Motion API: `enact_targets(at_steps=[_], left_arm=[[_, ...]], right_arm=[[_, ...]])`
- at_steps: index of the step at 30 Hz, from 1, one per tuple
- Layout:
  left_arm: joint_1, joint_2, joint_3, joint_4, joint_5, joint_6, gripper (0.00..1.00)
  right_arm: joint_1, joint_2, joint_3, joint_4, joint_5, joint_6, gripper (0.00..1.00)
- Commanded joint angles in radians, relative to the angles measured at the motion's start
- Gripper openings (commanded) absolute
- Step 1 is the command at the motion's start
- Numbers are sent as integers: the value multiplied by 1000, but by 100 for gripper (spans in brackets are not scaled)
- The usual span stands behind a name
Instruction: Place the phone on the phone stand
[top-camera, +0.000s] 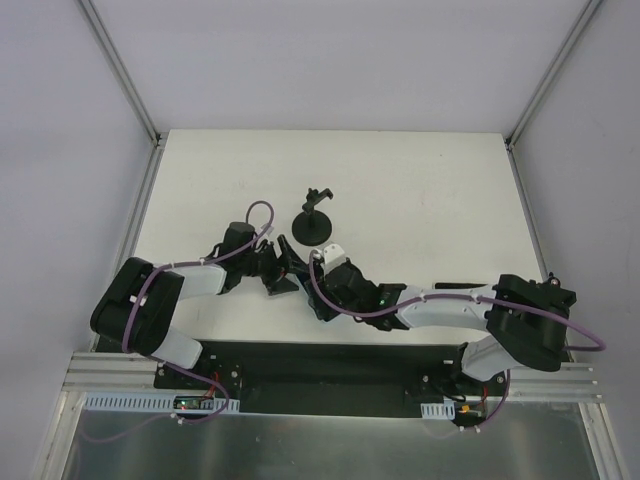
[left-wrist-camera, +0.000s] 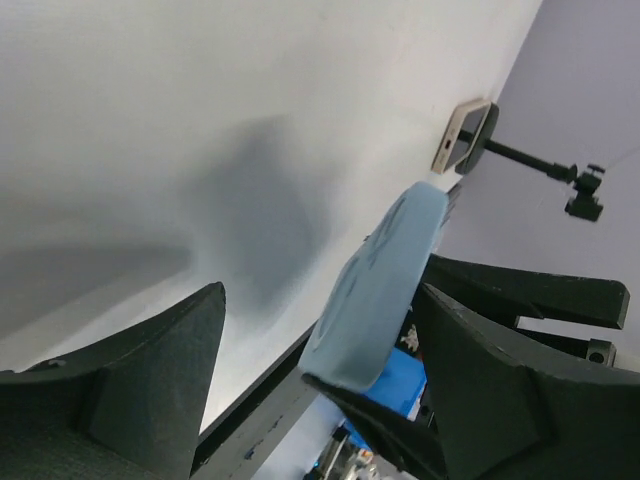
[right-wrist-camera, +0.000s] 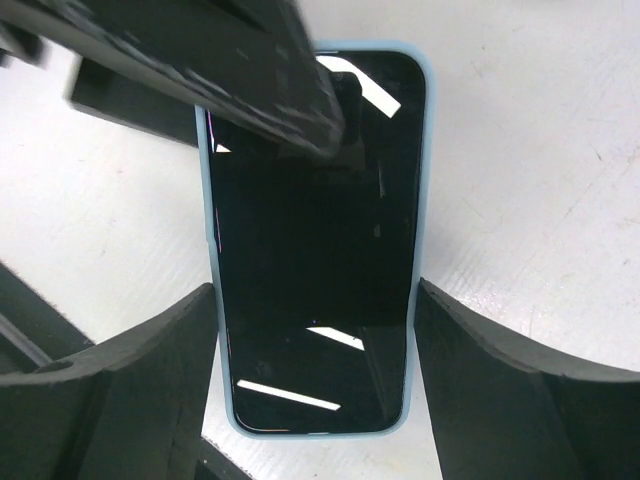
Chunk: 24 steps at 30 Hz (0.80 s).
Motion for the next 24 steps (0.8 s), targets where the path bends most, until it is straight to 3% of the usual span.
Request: enact_targets(at_steps=[1, 3, 7, 10, 11, 12, 13, 15, 17, 18, 22, 24], left_arm=[[-80, 44, 76, 117, 30, -3, 70], [-109, 64, 87, 128, 30, 0, 60], [-126, 69, 116, 131, 44, 29, 25], [-127, 46, 131, 113, 46, 59, 9], [-129, 38, 138, 104, 47, 70, 1], [-130, 28, 153, 91, 49, 81, 0], [-132, 20, 161, 79, 50, 108, 0], [-132, -5, 191, 32, 61, 145, 0], [-132, -46, 219, -51, 61, 225, 0], [-134, -61, 231, -79, 64, 256, 0], [-135, -155, 288, -189, 93, 435, 0], [-143, -205, 291, -184, 118, 451, 0]], right_arm=[[-3, -93, -14, 159, -52, 15, 1], [-6, -114, -35, 176, -61, 15, 1], [-14, -171, -65, 176, -75, 24, 1], [-35, -192, -86, 172, -118, 33, 22], [-41, -197, -94, 173, -133, 44, 35], [-58, -203, -100, 173, -175, 47, 44], [-72, -212, -111, 176, -210, 47, 66], [-127, -225, -121, 179, -352, 47, 84], [-176, -260, -144, 182, -461, 53, 93], [-219, -274, -154, 181, -565, 50, 94], [-293, -334, -177, 135, -725, 32, 98], [-321, -346, -184, 100, -790, 24, 98]])
